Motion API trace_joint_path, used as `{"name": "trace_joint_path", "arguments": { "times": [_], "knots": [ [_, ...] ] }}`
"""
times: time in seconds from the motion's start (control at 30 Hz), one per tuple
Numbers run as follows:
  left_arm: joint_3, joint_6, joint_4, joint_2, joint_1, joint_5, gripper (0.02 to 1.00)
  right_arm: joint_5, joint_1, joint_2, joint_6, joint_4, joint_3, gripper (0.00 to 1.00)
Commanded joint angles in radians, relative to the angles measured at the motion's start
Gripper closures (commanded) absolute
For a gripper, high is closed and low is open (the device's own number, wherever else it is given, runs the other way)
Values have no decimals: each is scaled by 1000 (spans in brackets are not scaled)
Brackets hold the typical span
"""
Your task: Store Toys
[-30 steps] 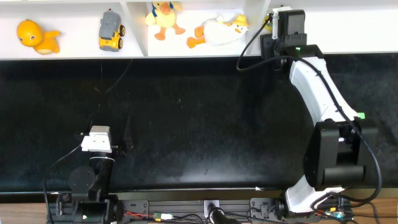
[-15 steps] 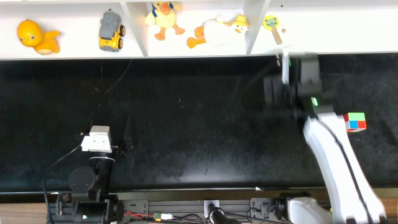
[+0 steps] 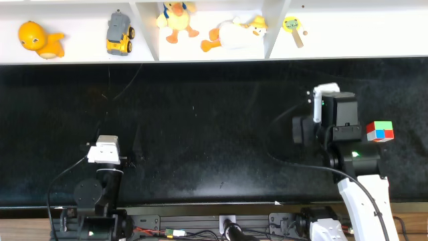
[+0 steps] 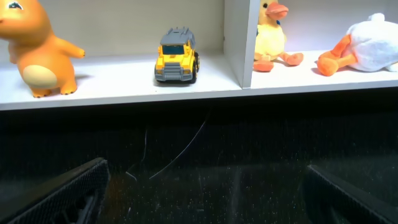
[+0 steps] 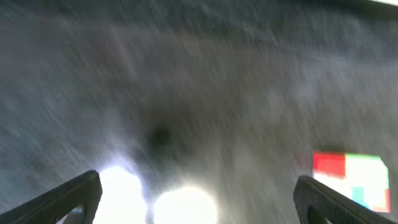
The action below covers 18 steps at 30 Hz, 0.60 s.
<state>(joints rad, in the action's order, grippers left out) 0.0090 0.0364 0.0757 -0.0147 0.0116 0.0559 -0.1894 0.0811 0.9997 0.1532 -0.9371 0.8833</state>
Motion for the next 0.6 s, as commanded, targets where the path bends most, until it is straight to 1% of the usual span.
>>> {"name": "trace_joint_path", "arguments": {
  "times": [0.03,0.07,0.13,0.17,0.23,0.27,0.33,0.4,0.43,0.5,0.6],
  "knots": [
    [-1,16,5,12,-2,-5,20,142,-27,-21,-14,42,-16,3],
    [-1,16,5,12,-2,-5,20,147,-58,-21,-1,42,-18,3],
    [-1,16,5,12,-2,-5,20,158,-149,-21,88,48,-33,3],
    [-1,16,5,12,-2,-5,20,161,-217,-21,157,55,-47,5],
    [-1,16,5,11,-2,-5,20,193,-360,-20,298,60,-69,5],
    [-1,16,5,12,-2,-5,20,219,-452,-19,366,61,-79,3],
    [-1,16,5,11,-2,-5,23,294,-626,-15,470,66,-86,5],
    [-1,16,5,11,-2,-5,20,390,-784,-2,662,87,-86,3],
    [-1,16,5,12,-2,-5,23,430,-846,8,729,101,-86,3],
    [-1,16,5,12,-2,-5,20,479,-948,40,804,135,-82,3],
    [-1,16,5,12,-2,-5,20,497,-1036,121,871,180,-71,3]
  ]
}}
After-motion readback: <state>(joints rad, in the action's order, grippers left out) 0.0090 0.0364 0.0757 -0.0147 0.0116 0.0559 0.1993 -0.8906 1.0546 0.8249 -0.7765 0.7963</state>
